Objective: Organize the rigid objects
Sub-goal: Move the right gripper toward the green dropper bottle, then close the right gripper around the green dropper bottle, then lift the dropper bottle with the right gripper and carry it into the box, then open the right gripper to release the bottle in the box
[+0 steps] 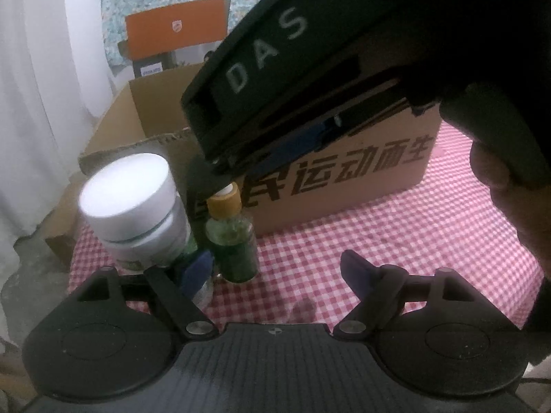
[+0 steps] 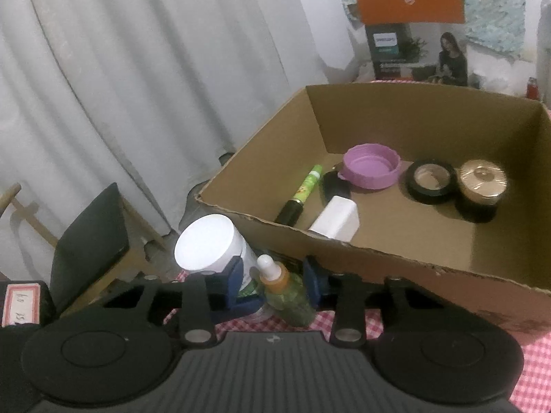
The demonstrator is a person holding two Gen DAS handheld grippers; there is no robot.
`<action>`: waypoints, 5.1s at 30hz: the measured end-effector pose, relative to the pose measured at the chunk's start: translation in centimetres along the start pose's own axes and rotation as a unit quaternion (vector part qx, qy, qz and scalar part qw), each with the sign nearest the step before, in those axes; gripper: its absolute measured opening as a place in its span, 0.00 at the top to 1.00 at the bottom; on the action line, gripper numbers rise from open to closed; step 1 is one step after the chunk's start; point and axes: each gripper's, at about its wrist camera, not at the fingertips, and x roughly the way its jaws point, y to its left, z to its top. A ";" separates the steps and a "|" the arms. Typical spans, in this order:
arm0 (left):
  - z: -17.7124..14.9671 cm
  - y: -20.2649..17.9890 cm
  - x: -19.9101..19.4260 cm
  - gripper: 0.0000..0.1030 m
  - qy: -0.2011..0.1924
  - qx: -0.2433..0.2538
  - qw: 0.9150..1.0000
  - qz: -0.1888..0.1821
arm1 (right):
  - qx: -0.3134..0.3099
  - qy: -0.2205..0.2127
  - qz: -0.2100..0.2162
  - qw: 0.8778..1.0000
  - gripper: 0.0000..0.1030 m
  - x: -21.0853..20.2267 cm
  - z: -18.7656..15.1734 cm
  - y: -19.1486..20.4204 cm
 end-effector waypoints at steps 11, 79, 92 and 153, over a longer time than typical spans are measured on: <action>0.4 -0.5 0.3 0.20 0.000 0.004 0.998 -0.061 | 0.021 0.012 -0.004 1.000 0.71 -0.4 -0.7 -1.2; 1.9 -5.1 5.0 0.70 0.013 0.069 0.995 -0.078 | 0.079 -0.017 -0.067 0.994 0.68 -5.3 -4.1 -6.9; 4.4 -4.5 -2.2 0.70 -0.040 0.057 0.997 -0.042 | 0.015 -0.062 -0.042 0.997 0.76 -10.1 -1.6 -2.6; 13.0 4.4 3.9 0.29 0.051 -0.157 0.985 -0.046 | 0.049 -0.016 0.012 0.999 0.39 -1.5 11.3 -9.1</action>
